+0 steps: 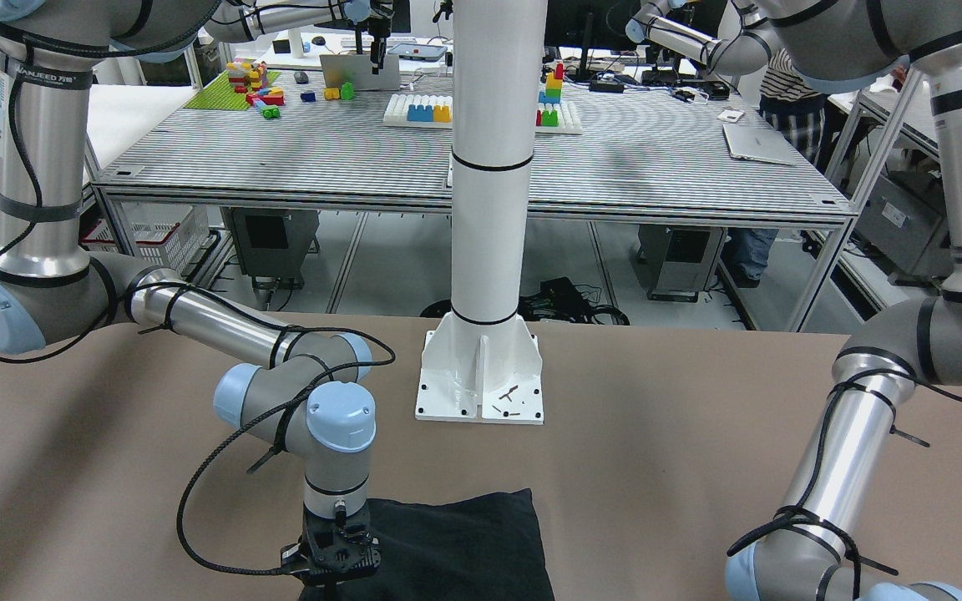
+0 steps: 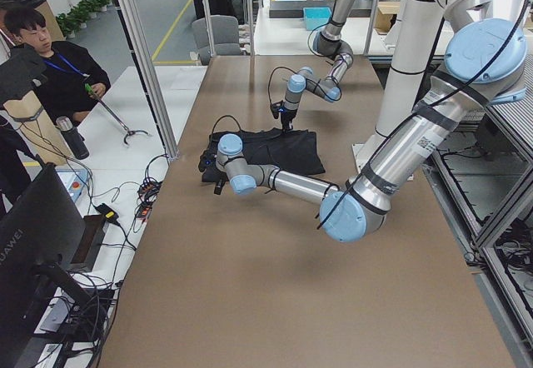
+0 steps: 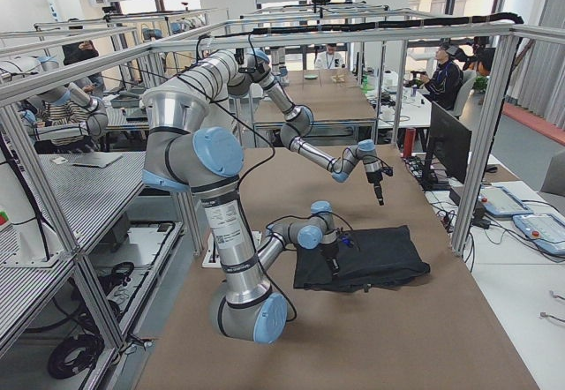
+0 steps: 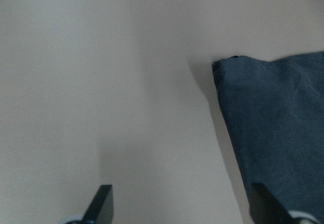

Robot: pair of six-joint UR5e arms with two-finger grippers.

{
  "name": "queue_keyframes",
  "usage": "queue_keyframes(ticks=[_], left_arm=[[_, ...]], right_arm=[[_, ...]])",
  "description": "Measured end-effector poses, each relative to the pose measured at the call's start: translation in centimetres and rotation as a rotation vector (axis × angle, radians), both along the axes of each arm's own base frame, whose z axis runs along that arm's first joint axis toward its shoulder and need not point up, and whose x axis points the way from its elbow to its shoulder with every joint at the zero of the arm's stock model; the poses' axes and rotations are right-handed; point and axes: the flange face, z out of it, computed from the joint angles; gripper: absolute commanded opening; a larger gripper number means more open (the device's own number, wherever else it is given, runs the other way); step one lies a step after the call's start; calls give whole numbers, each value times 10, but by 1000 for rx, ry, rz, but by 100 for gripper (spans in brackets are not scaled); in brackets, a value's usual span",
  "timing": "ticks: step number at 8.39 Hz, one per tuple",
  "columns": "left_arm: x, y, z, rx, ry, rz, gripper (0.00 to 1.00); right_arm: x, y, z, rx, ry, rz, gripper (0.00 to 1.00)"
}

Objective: Fold clothes

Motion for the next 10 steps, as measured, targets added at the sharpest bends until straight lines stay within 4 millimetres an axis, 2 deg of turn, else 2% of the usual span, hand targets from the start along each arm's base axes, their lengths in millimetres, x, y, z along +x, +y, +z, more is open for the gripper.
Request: queue_keyframes(ticks=[1,2,3,5,6,8,9,10], left_arm=[[0,0,0,0,0,0,95],[0,0,0,0,-1,0,95],[0,0,0,-1,-1,0,95],[0,0,0,-1,-1,0,95],[1,0,0,-1,-1,1,95],[1,0,1,-2,-2,1,95],[1,0,1,-2,-2,1,95],[1,0,2,-2,-2,1,95]], right_arm=[[16,11,14,-4,4,-2,15],[31,23,25,-5,6,-5,83],[39,30,29,-5,4,-7,93],[44,30,24,0,-7,0,94],[47,20,15,5,-15,17,94],[30,-13,-3,5,-14,47,93],[15,-30,-7,-3,-1,56,86],[5,-41,-6,-10,14,58,72]])
